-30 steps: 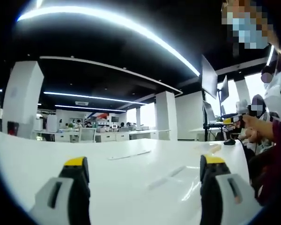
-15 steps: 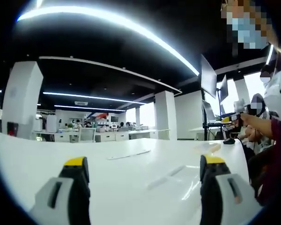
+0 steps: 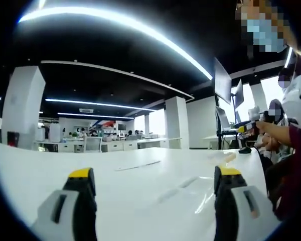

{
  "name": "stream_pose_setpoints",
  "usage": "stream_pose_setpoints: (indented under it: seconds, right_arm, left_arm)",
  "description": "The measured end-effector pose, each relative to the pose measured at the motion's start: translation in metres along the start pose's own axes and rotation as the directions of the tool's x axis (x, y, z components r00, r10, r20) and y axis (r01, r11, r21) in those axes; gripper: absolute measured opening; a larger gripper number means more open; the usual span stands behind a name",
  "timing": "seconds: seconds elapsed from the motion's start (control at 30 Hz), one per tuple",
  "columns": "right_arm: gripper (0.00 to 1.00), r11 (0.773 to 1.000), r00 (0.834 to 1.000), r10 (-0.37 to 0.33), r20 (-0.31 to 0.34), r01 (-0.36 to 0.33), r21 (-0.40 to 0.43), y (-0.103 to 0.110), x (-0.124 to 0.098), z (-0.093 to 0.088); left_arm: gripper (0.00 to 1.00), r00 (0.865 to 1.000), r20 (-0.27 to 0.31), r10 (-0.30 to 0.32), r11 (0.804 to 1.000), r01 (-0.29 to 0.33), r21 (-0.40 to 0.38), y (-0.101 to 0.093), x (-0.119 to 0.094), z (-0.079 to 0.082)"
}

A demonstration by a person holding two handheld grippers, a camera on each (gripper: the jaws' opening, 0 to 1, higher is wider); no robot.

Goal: Snap each plastic latch of the storage box into its locked position after aligning the lid with the box until every specified latch is closed and the lid sits flush.

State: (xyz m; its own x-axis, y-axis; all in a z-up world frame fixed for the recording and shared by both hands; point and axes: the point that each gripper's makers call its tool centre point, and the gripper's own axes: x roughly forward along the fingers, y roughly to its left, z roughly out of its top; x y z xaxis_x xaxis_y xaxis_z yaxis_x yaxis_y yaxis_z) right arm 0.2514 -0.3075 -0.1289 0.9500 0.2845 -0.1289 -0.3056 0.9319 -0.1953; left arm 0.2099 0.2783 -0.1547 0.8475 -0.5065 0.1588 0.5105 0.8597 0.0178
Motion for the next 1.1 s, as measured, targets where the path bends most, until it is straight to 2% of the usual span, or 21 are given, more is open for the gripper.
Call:
stream_pose_setpoints:
  seconds: [0.2, 0.67, 1.1]
  right_arm:
    - [1.00, 1.000, 1.000, -0.001, -0.029, 0.001, -0.010, -0.003, 0.002, -0.005]
    - [1.00, 1.000, 0.999, -0.009, -0.050, 0.009, -0.016, -0.015, 0.004, -0.009]
    - [1.00, 1.000, 0.996, -0.022, -0.081, 0.021, -0.013, -0.024, 0.007, -0.019]
  left_arm:
    - [0.99, 1.000, -0.001, 0.001, 1.000, -0.001, 0.003, 0.000, 0.000, 0.000]
    - [0.99, 1.000, 0.006, 0.004, 1.000, -0.004, 0.003, 0.001, 0.000, 0.002]
    - [0.99, 1.000, 0.003, 0.005, 1.000, -0.005, 0.004, 0.001, 0.000, 0.001]
